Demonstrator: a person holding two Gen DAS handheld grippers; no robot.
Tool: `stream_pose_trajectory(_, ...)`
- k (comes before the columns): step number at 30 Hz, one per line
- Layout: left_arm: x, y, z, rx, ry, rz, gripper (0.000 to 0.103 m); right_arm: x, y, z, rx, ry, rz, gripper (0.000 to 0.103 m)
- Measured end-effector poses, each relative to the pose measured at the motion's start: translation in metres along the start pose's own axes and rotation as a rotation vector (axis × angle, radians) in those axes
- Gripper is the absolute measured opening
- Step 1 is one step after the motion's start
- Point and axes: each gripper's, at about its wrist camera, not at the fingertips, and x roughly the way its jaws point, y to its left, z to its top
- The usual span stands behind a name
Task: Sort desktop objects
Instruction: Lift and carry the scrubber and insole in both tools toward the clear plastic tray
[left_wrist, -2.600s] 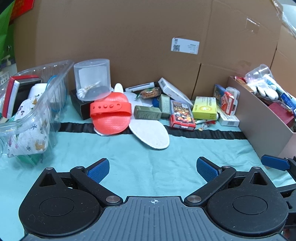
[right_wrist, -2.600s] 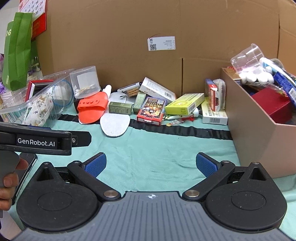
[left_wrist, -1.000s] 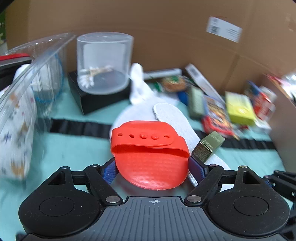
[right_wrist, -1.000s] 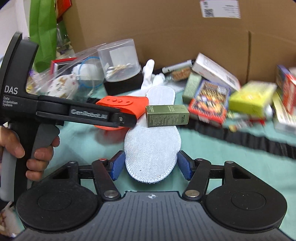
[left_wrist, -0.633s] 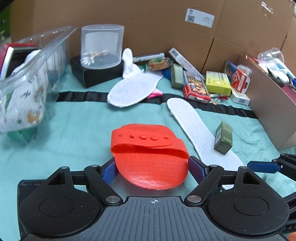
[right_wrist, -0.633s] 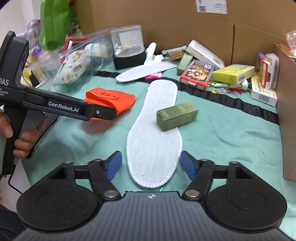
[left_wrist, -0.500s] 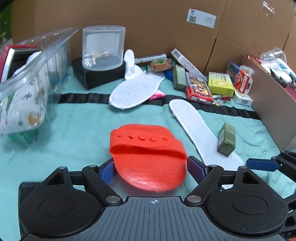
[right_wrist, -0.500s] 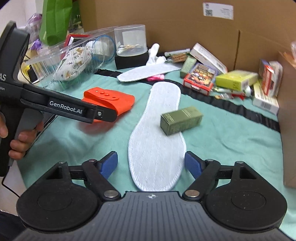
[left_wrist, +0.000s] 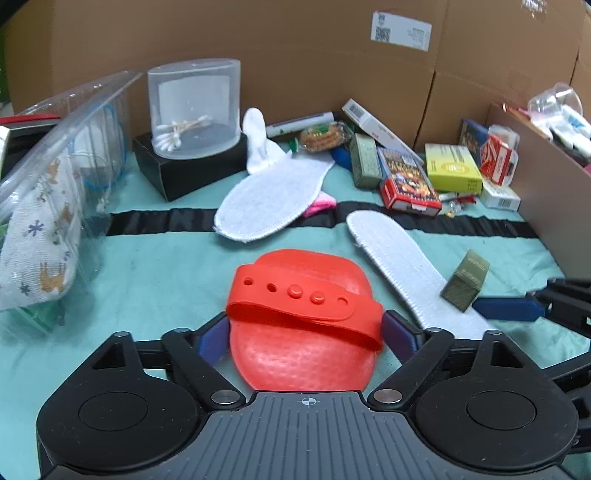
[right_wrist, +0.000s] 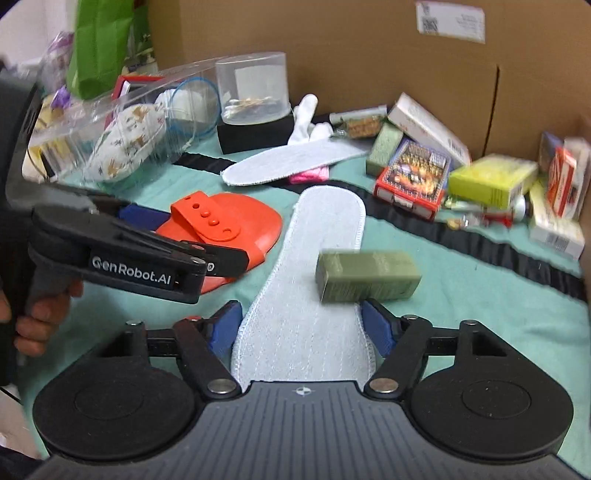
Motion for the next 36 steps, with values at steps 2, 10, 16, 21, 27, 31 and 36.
stream_pose_trajectory(2, -0.012, 0.006, 0.003, -0.031, -0.04, 0.013, 0.058, -0.005, -0.003, -0.001, 0.048, -0.002, 0.037, 0.069)
stream_pose_trajectory(10, -0.019, 0.02, 0.004, -0.081, -0.021, -0.039, 0.057, -0.03, 0.003, 0.008, 0.093, -0.079, 0.104, 0.066)
stream_pose_trajectory(16, -0.027, 0.018, 0.007, -0.108, -0.066, -0.056, 0.032, -0.029, 0.002, 0.007, 0.092, -0.07, 0.086, 0.066)
stream_pose_trajectory(21, -0.043, 0.006, 0.011, -0.075, -0.116, -0.082, 0.031, -0.024, 0.0, 0.003, 0.116, -0.062, 0.082, 0.066)
stream_pose_trajectory(27, -0.034, -0.012, 0.01, -0.125, -0.034, -0.283, 0.044, -0.024, 0.004, 0.003, 0.107, -0.062, 0.085, 0.066)
stream_pose_trajectory(31, -0.028, -0.023, 0.01, -0.06, -0.07, -0.207, 0.013, -0.027, 0.001, 0.001, 0.108, -0.063, 0.062, 0.066)
stream_pose_trajectory(36, -0.031, -0.023, 0.011, -0.026, -0.073, -0.19, 0.007, -0.032, -0.001, -0.001, 0.115, -0.08, 0.055, 0.065)
